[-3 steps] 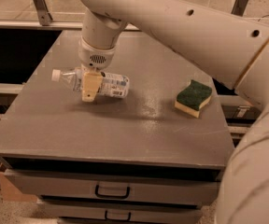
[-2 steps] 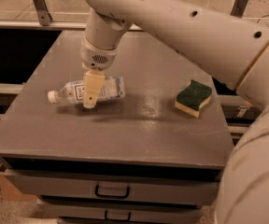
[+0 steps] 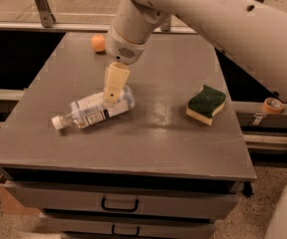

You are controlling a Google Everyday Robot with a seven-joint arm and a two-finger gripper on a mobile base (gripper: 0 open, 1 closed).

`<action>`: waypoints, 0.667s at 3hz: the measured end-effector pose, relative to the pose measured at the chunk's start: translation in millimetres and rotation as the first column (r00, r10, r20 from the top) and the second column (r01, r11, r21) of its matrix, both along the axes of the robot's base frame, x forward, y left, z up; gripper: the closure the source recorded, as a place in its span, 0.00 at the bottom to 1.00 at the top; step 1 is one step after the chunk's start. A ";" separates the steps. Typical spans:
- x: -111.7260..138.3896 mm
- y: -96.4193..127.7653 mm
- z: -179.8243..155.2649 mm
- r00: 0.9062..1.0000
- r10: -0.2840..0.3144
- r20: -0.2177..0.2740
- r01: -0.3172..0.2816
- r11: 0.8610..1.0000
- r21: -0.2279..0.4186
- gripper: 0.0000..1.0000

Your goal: Knock blue plastic bottle over

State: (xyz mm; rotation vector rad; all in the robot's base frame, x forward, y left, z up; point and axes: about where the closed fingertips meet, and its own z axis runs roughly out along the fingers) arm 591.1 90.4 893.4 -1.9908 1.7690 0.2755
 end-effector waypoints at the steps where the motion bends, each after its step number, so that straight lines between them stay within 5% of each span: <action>1: 5.1 -50.0 45.7 0.993 -0.090 0.075 0.085 0.995 0.060 0.00; 2: 6.4 -121.4 122.5 0.966 -0.180 0.185 0.146 0.972 0.182 0.00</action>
Offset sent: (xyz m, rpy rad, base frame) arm 0.0046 -0.2293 0.2352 0.3359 -0.3710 -0.2603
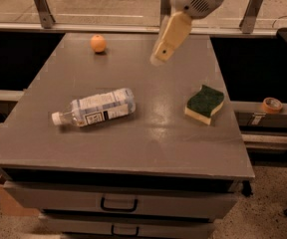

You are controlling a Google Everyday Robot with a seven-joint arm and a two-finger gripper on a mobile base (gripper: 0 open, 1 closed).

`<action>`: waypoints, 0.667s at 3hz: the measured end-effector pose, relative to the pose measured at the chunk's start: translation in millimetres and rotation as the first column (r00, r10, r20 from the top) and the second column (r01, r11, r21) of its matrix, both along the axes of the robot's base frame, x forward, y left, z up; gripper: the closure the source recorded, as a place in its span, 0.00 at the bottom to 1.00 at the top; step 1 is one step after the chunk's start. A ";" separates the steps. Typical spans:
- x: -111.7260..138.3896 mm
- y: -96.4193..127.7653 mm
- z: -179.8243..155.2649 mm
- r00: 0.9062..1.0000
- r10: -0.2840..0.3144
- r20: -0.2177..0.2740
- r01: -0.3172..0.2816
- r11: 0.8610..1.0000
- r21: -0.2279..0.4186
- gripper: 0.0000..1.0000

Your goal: Knock blue plastic bottle over

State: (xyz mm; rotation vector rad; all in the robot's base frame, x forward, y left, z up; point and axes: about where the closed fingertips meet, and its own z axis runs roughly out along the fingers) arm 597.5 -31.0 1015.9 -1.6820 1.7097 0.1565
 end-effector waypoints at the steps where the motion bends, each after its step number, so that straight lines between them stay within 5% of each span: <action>1: -6.2 -66.2 72.4 0.988 -0.066 0.138 0.052 0.993 0.106 0.00; 2: -10.1 -70.3 93.6 0.983 -0.071 0.172 0.048 0.990 0.131 0.00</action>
Offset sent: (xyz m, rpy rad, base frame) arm -0.0056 -0.0602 0.0659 0.0934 -0.1294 -0.0539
